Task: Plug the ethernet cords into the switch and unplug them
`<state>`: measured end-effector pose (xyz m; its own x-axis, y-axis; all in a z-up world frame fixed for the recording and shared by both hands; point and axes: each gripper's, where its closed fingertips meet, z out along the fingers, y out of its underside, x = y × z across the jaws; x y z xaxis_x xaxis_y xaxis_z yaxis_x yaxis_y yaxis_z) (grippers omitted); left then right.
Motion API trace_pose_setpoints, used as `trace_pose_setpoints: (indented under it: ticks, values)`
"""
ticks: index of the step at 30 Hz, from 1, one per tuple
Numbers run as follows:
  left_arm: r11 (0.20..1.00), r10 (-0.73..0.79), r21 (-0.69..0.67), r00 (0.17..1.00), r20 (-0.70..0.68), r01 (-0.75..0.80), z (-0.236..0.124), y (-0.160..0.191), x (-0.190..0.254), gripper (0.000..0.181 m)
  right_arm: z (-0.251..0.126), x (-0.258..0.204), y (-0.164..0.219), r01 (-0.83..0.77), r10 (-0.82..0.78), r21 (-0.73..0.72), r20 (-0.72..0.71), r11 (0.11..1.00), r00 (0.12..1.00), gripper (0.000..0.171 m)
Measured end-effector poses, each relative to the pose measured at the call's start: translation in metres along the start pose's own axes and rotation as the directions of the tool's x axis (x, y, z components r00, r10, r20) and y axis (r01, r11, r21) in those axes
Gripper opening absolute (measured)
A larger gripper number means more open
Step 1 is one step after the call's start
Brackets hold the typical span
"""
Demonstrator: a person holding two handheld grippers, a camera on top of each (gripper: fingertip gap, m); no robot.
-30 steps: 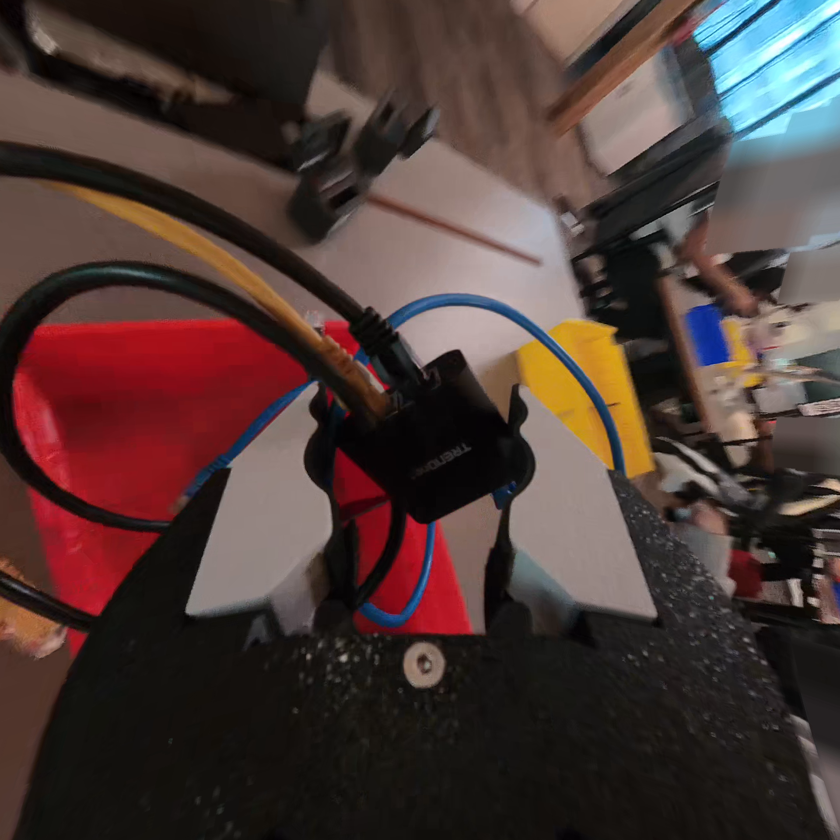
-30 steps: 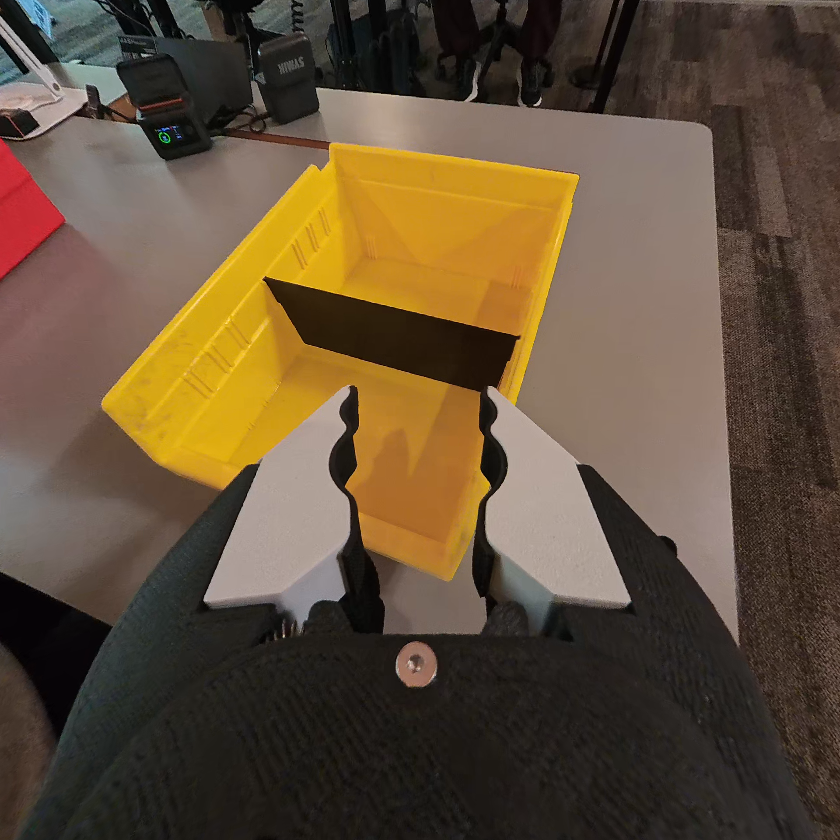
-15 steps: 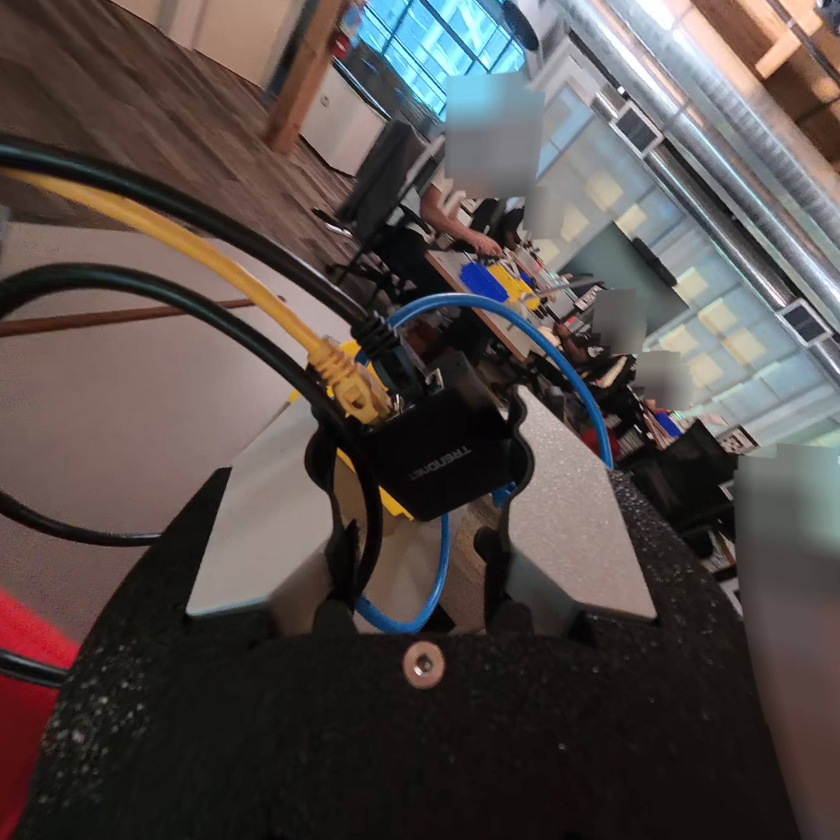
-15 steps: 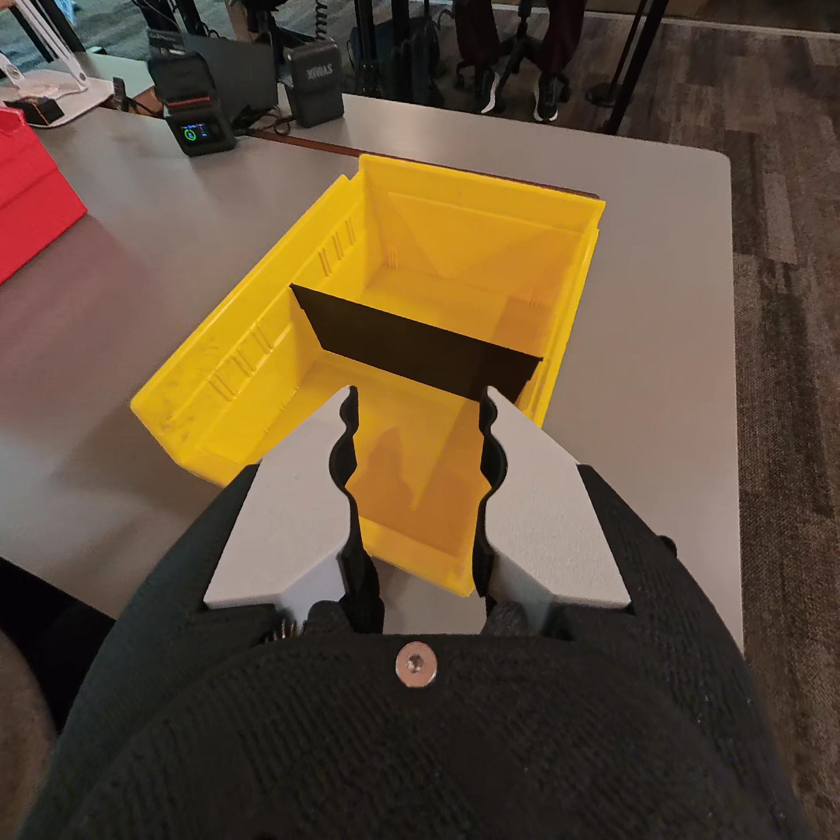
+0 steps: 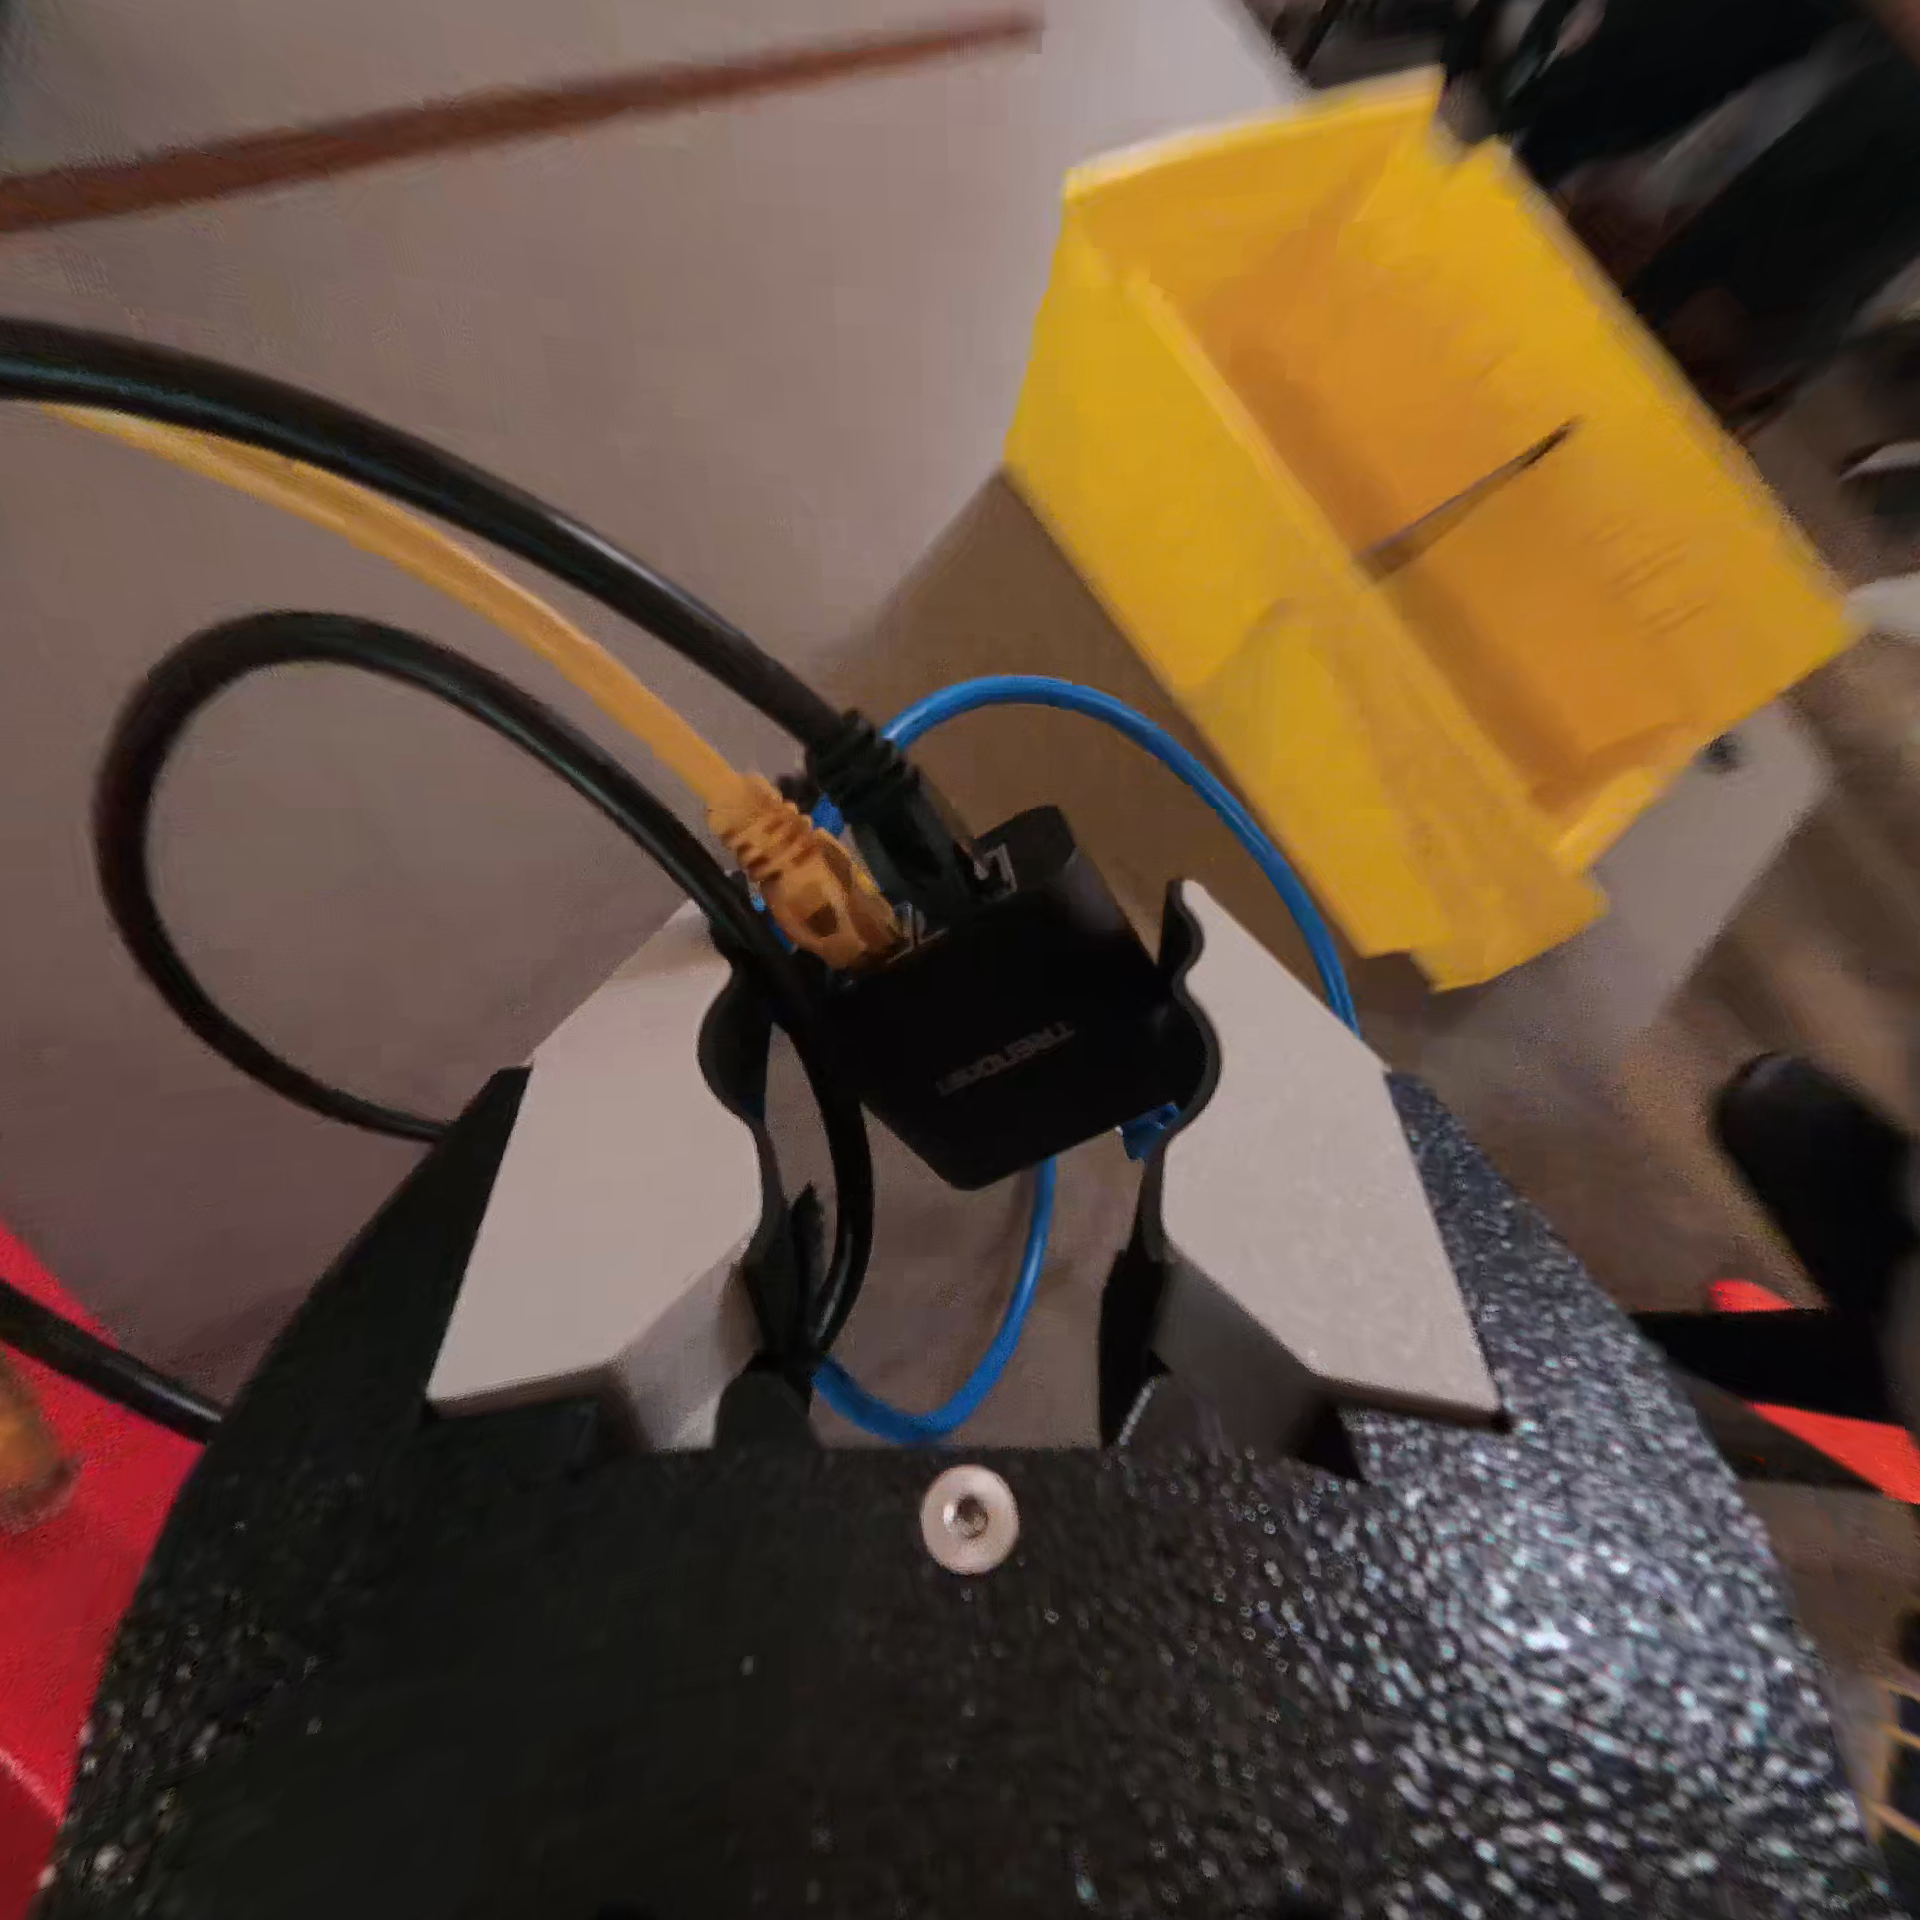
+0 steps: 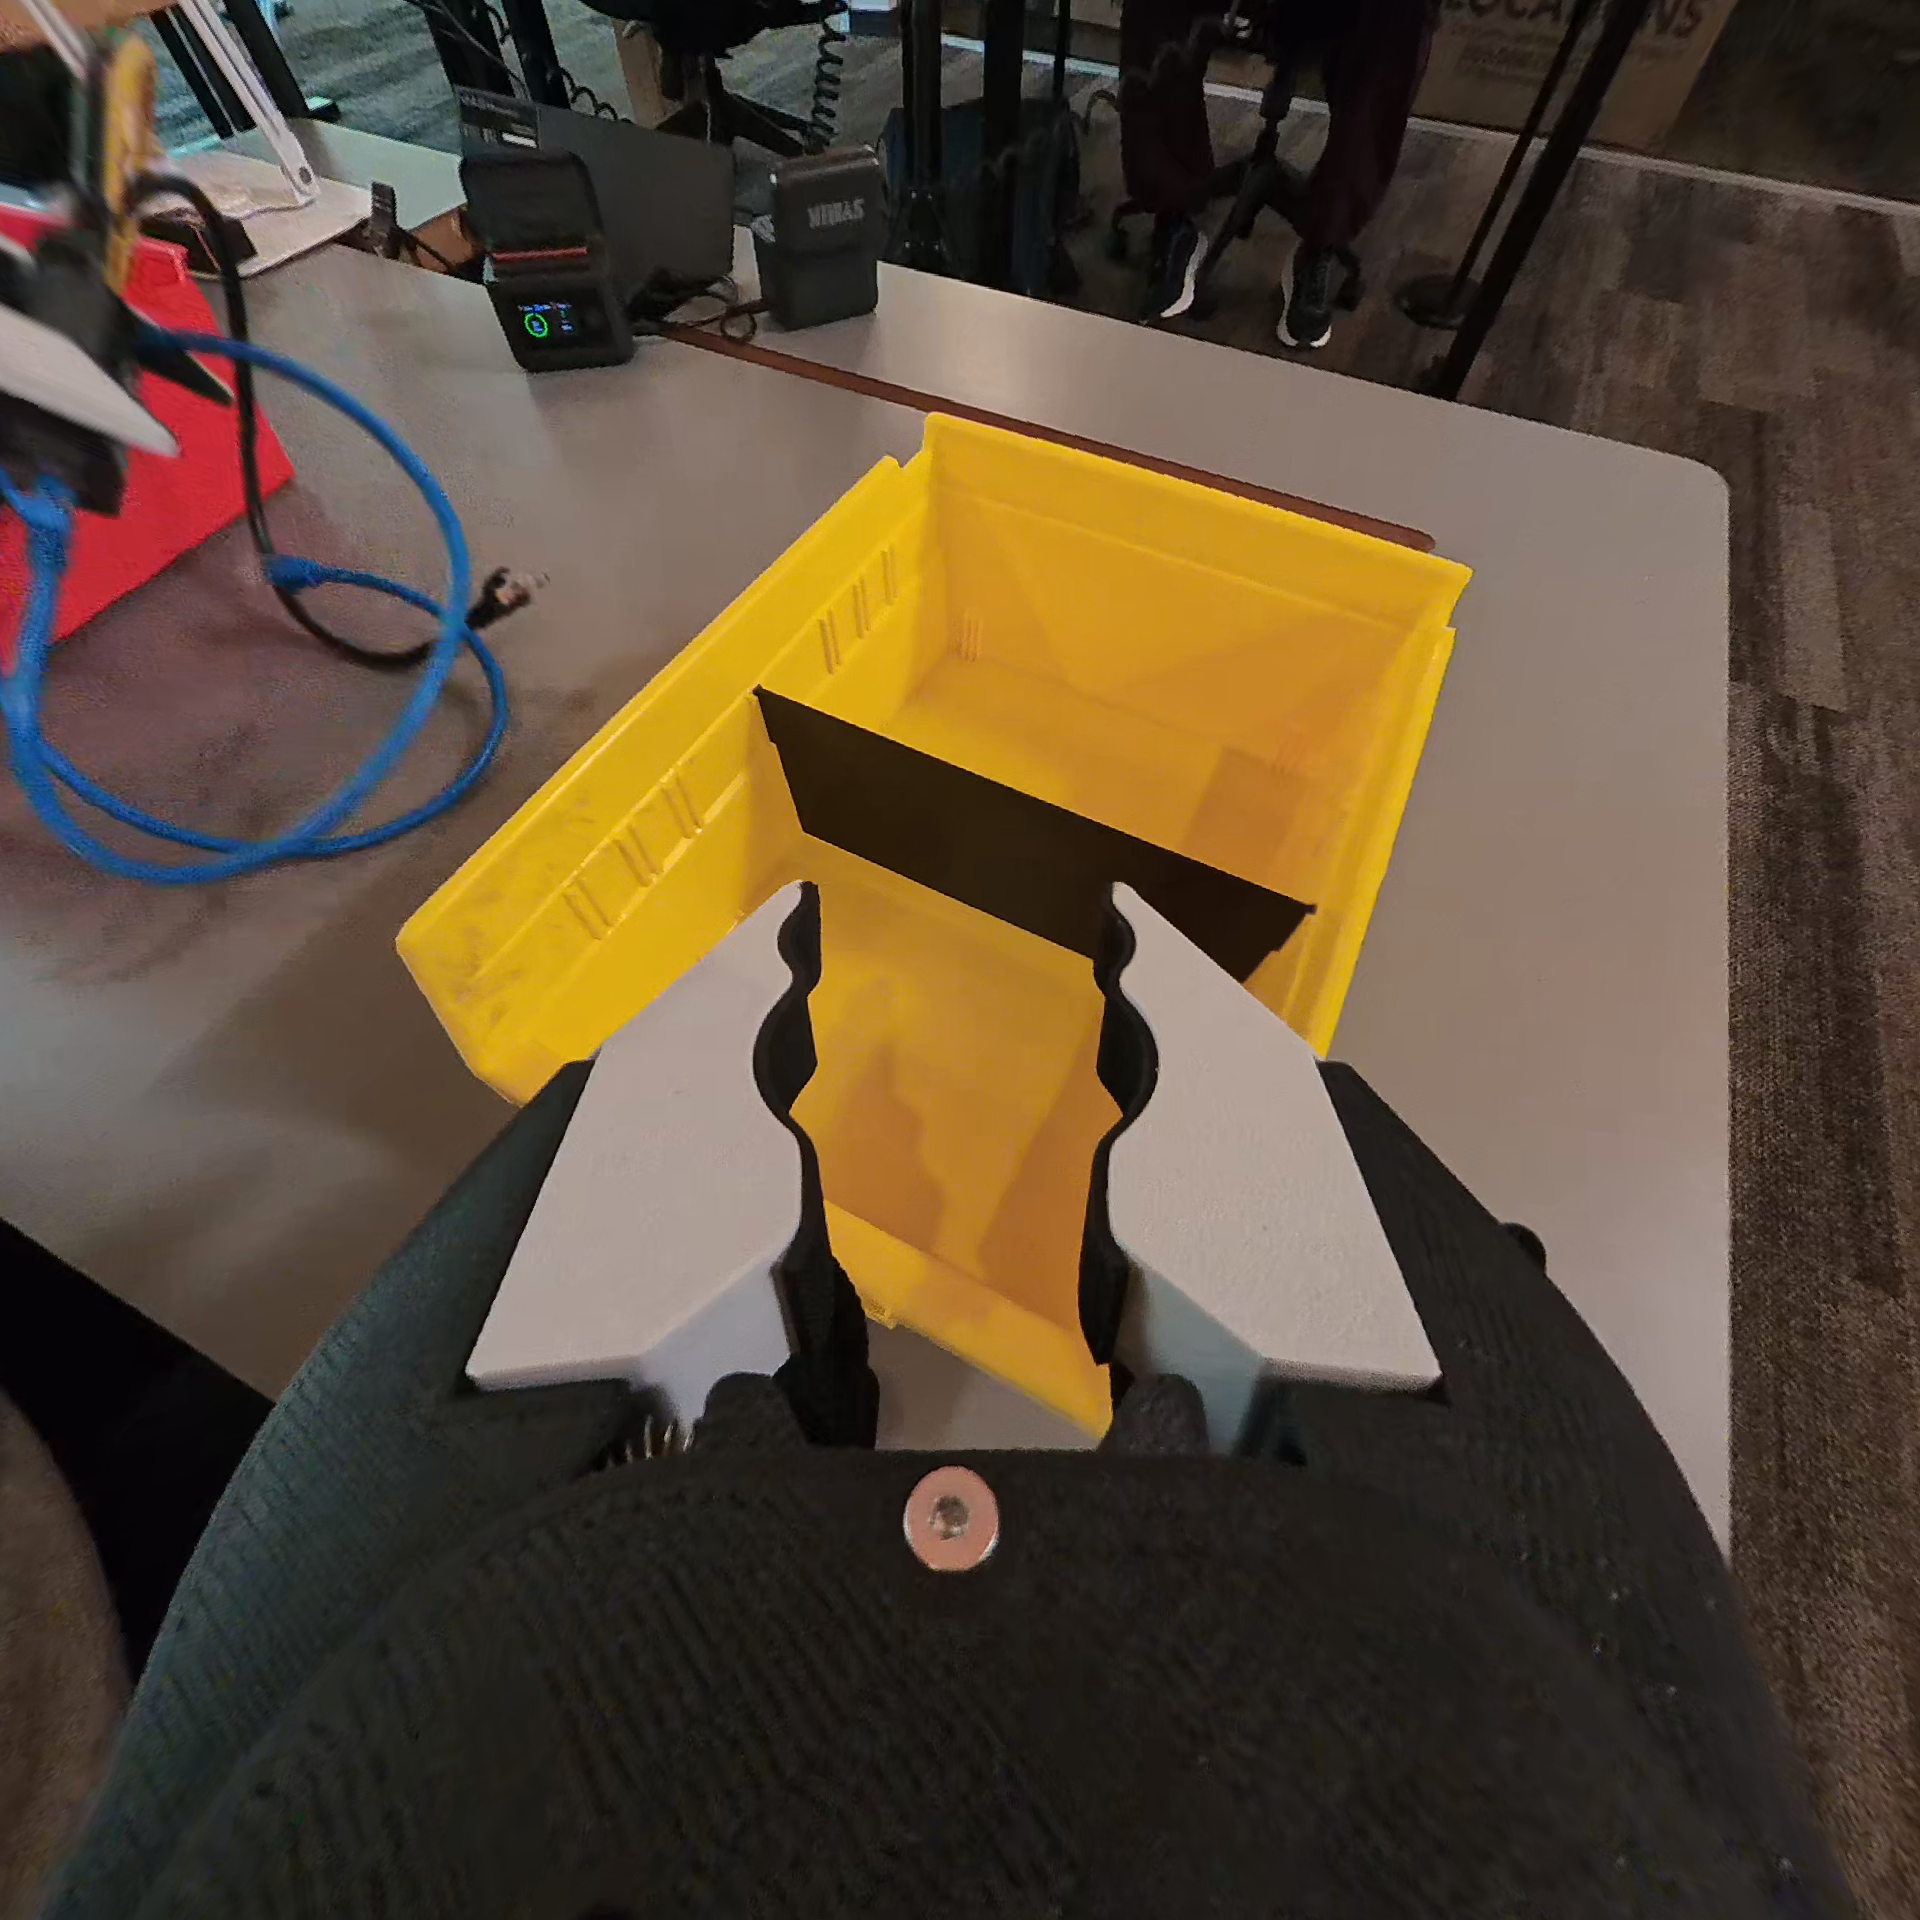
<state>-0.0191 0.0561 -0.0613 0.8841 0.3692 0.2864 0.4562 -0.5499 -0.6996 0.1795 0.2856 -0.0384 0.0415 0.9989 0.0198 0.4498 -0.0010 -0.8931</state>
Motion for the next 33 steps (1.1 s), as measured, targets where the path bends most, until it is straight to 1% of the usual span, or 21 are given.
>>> trace_pose_setpoints:
  ticks: [3, 8, 13, 16, 21, 24, 25, 27, 28, 29, 31, 33]
  values:
    - [0.992, 0.056, -0.119, 0.996, 0.076, -0.047, 0.020, 0.029, -0.006, 0.076, 0.002, -0.005, -0.002, 0.009, -0.009, -0.001, 0.010, 1.000, 1.000, 0.051]
    - [0.967, 0.100, -0.246, 0.987, 0.124, -0.067, 0.039, 0.064, -0.010, 0.075, 0.008, -0.020, -0.007, 0.071, -0.071, -0.006, 0.029, 0.997, 0.997, 0.051]
    - [0.932, 0.039, -0.362, 0.997, 0.061, -0.015, 0.054, 0.094, -0.005, 0.075, 0.013, -0.034, -0.008, 0.168, -0.167, -0.029, 0.032, 0.985, 0.985, 0.051]
    - [0.924, 0.019, -0.381, 0.999, 0.050, 0.002, 0.063, 0.103, -0.006, 0.076, 0.015, -0.038, -0.008, 0.209, -0.208, -0.039, 0.025, 0.977, 0.978, 0.052]
    - [0.930, -0.022, -0.367, 1.000, 0.017, 0.027, 0.067, 0.104, -0.003, 0.076, 0.014, -0.052, -0.016, 0.234, -0.233, -0.015, 0.054, 0.972, 0.971, 0.051]
    - [0.926, -0.015, -0.377, 1.000, 0.009, 0.017, 0.067, 0.105, -0.002, 0.078, 0.014, -0.064, -0.023, 0.272, -0.272, 0.005, 0.065, 0.962, 0.960, 0.052]
    - [0.929, -0.011, -0.370, 1.000, -0.012, 0.005, 0.067, 0.104, 0.002, 0.088, 0.013, -0.068, -0.025, 0.288, -0.288, 0.012, 0.067, 0.958, 0.955, 0.052]
    - [0.944, -0.010, -0.329, 0.999, -0.047, -0.006, 0.062, 0.097, 0.013, 0.115, 0.012, -0.078, -0.032, 0.317, -0.318, 0.034, 0.077, 0.948, 0.945, 0.054]
    - [0.951, -0.002, -0.308, 0.999, -0.053, -0.014, 0.057, 0.093, 0.017, 0.121, 0.012, -0.085, -0.035, 0.328, -0.331, 0.049, 0.087, 0.944, 0.940, 0.055]
    - [0.959, 0.011, -0.283, 0.999, -0.052, -0.026, 0.049, 0.087, 0.020, 0.124, 0.011, -0.093, -0.039, 0.335, -0.341, 0.064, 0.100, 0.940, 0.935, 0.055]
    - [0.972, 0.058, -0.223, 0.997, -0.046, -0.067, 0.032, 0.074, 0.025, 0.123, 0.012, -0.112, -0.046, 0.350, -0.360, 0.093, 0.132, 0.932, 0.923, 0.055]
    - [0.980, 0.145, -0.135, 0.989, -0.024, -0.147, 0.012, 0.059, 0.027, 0.118, 0.015, -0.133, -0.050, 0.369, -0.383, 0.108, 0.164, 0.923, 0.909, 0.055]
